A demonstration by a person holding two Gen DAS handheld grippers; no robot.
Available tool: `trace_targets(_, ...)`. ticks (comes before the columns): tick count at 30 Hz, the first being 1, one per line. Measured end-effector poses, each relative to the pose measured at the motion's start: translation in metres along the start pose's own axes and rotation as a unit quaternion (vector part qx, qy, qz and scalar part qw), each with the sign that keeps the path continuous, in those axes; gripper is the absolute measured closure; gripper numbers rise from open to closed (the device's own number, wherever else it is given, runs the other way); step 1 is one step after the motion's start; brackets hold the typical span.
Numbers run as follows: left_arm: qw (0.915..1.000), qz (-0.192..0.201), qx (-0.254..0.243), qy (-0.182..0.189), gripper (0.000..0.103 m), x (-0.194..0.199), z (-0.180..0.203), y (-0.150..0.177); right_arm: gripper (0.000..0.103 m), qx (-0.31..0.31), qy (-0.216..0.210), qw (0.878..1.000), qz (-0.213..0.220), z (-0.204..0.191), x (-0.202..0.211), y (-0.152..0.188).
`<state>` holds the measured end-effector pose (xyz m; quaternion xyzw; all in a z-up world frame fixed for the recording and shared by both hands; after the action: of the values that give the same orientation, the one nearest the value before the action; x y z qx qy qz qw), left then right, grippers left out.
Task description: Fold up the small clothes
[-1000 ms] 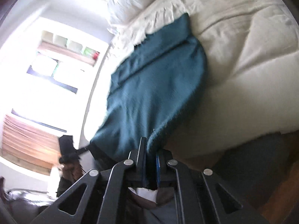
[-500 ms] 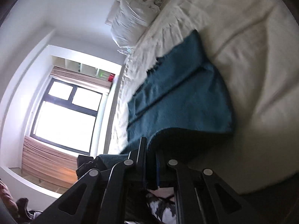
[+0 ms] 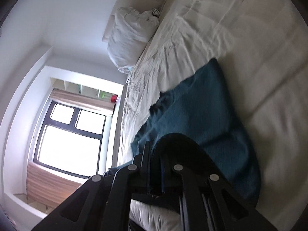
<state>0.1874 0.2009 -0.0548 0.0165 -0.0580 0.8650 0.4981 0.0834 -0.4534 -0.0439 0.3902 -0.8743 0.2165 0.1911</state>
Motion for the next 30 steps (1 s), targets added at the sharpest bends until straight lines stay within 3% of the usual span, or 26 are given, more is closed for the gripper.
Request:
trace_targets(9,0.9993,0.021,0.027,-0.013,0.098,-0.053,-0.019,-0.077,0.095,-0.039,0.033,0.998,0.032,0.016,-0.039,-0.068)
trace_targets(15,0.9925,0.069,0.101,-0.01,0.098,-0.063,-0.063,-0.107,0.091,-0.083,0.051,0.994,0.04,0.04,-0.066,-0.091)
trace_targets(16,0.991,0.072,0.112,-0.015,0.095,-0.064,-0.071,-0.112,0.09,-0.092,0.058,0.993,0.046,0.045,-0.068,-0.094)
trace_targets(18,0.9862,0.079,0.145,-0.015,0.083,-0.067,-0.092,-0.12,0.075,-0.119,0.077,0.988,0.062,0.059,-0.074,-0.1)
trace_targets(19,0.9845,0.095,0.147,-0.018,0.071,-0.064,-0.098,-0.122,0.061,-0.128,0.077,0.987,0.067,0.064,-0.076,-0.103)
trace_targets(20,0.9837,0.104,0.146,-0.021,0.062,-0.061,-0.101,-0.124,0.058,-0.133,0.078,0.985,0.074,0.068,-0.077,-0.105)
trace_targets(21,0.983,0.111,0.145,-0.016,0.044,-0.058,-0.103,-0.124,0.057,-0.131,0.077,0.985,0.079,0.069,-0.077,-0.105)
trace_targets(23,0.9841,0.108,0.141,-0.007,0.038,-0.055,-0.102,-0.126,0.054,-0.113,0.081,0.987,0.078,0.065,-0.076,-0.104)
trace_targets(25,0.9867,0.104,0.124,-0.021,0.028,-0.051,-0.094,-0.126,0.051,-0.087,0.095,0.989,0.073,0.058,-0.075,-0.103)
trace_targets(27,0.9897,0.097,0.097,-0.041,0.027,-0.048,-0.083,-0.122,0.04,-0.07,0.103,0.99,0.068,0.052,-0.071,-0.1)
trace_targets(28,0.9916,0.088,0.079,-0.053,0.027,-0.045,-0.075,-0.116,0.029,-0.063,0.11,0.99,0.068,0.049,-0.067,-0.099)
trace_targets(30,0.9937,0.07,0.037,-0.08,0.027,-0.041,-0.06,-0.102,0.028,-0.043,0.142,0.986,0.076,0.043,-0.054,-0.095)
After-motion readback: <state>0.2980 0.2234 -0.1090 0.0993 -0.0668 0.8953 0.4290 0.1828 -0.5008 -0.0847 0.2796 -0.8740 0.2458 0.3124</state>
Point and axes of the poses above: each gripper's, at about its wrist camera, not at the fingertips, and x roughly against the way its jaws point, z to its right, y to its underside, the point moved 1 cm from there along -x, roughly the way its jaws point, and after that the axes turned 7 degrees about y, right-handed, at the moved point
